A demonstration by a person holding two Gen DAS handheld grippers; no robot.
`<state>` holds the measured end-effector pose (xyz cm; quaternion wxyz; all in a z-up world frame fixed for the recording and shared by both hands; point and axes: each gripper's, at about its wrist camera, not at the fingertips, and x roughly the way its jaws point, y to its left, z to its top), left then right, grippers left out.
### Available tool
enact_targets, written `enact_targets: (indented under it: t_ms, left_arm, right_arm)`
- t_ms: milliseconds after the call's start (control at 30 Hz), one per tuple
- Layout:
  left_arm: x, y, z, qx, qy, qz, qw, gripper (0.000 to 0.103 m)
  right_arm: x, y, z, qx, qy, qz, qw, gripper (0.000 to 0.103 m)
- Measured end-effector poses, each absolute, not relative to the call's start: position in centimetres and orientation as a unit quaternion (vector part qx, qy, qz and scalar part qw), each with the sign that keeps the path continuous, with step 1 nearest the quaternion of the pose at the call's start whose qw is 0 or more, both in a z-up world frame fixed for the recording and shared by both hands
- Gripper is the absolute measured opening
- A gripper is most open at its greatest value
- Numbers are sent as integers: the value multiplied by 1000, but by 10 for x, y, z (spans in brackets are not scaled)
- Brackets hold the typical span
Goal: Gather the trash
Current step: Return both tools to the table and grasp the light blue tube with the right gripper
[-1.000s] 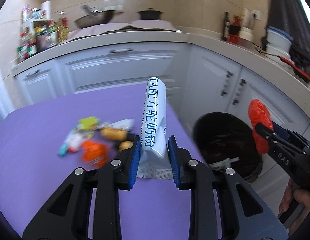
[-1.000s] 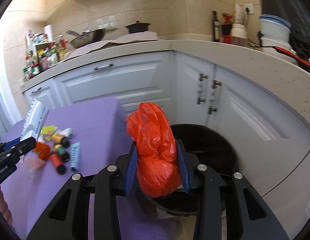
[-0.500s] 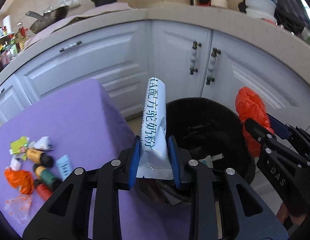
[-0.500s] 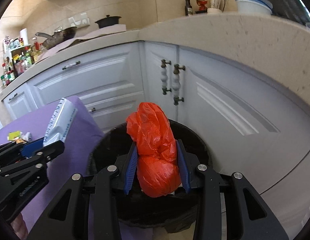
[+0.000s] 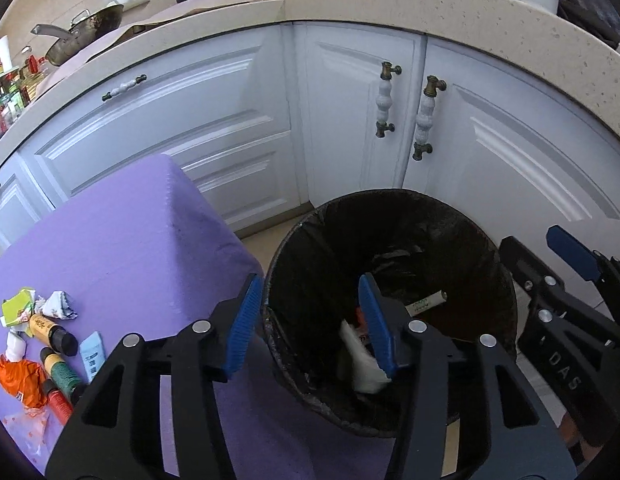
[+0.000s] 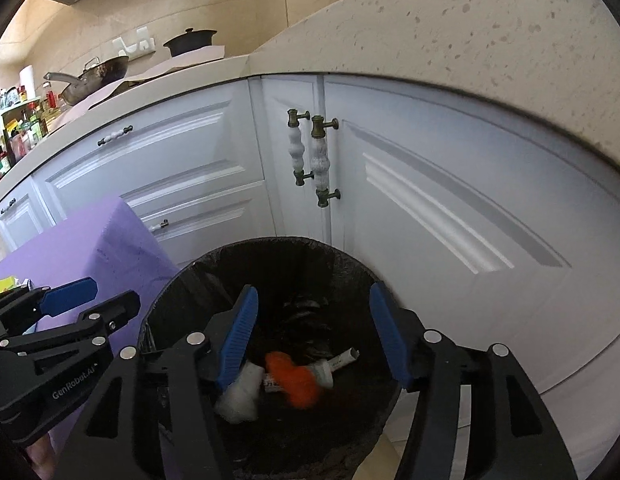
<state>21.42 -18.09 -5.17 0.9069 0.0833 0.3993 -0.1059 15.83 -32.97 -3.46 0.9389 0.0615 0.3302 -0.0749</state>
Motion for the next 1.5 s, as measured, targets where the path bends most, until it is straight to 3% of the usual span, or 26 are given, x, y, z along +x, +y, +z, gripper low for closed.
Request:
enact_targets:
  t_ms: [567,800,1000,1500]
  left_arm:
    - [167,-92,-3,42,357,-51,932,49]
    - [137,-33,6,25,351,-1,936,54]
    - [109,20,7,8,352,48,935,60]
    - [71,110,-17,-40,384,133,913,62]
  right_arm:
    - [146,-287,-10,53,317,-39,946,57]
    - [140,-236,0,38,315,21,948,57]
    - [136,-191,0,22,321,68,944,57]
    - [141,-111,-14,-28,363,140,921,57]
